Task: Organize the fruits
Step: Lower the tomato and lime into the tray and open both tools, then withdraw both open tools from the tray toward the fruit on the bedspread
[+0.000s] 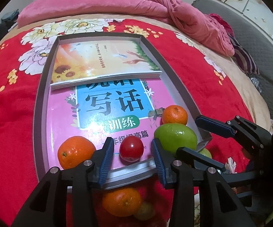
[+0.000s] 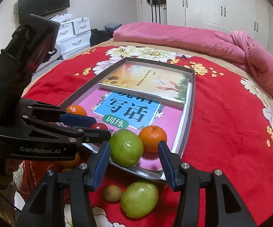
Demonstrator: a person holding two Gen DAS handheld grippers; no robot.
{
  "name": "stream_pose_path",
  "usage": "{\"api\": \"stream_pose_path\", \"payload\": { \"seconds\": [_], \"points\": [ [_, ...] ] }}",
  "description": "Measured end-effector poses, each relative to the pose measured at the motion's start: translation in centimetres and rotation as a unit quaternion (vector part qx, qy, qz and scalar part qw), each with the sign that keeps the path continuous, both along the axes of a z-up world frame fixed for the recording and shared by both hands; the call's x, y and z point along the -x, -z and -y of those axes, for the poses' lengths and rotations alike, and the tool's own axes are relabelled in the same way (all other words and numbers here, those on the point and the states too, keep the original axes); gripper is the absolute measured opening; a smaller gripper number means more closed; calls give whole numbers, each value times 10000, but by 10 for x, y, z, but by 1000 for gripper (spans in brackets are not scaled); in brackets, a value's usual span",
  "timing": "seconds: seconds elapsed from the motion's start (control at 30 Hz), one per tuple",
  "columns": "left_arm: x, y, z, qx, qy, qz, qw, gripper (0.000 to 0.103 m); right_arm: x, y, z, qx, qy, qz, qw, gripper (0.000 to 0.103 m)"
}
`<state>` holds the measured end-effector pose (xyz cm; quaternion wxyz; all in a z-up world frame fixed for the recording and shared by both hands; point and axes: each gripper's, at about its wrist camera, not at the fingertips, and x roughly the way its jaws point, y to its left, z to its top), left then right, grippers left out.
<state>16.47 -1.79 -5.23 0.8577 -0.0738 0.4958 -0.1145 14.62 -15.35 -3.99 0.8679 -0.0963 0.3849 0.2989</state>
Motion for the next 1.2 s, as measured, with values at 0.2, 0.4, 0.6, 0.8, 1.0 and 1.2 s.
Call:
{"api": "stream_pose_path", "payload": {
  "seconds": [0.2,0.4,0.6,0.8,1.0,1.2],
  "points": [
    [2,-4,-1,44,-11,48,10000,52,0,0,0,19,32,12,10000,53],
    [5,-9,-6,96,-82,98,9999,57,-2,-2,3,8,118,25,9999,57],
    [8,-15,-11,172,-156,174,9996,62,-2,-6,6,-50,196,78,9998,57],
    [13,-25,-15,256,-213,295,9990,68,-2,-9,10,-148,298,76,9994,58],
    [18,-37,-18,300,-234,464,9982,71,-3,-15,15,-263,393,130,9988,63],
    [23,-47,-23,395,-276,587,9971,75,-3,-23,22,-407,548,215,9974,70]
  ]
}}
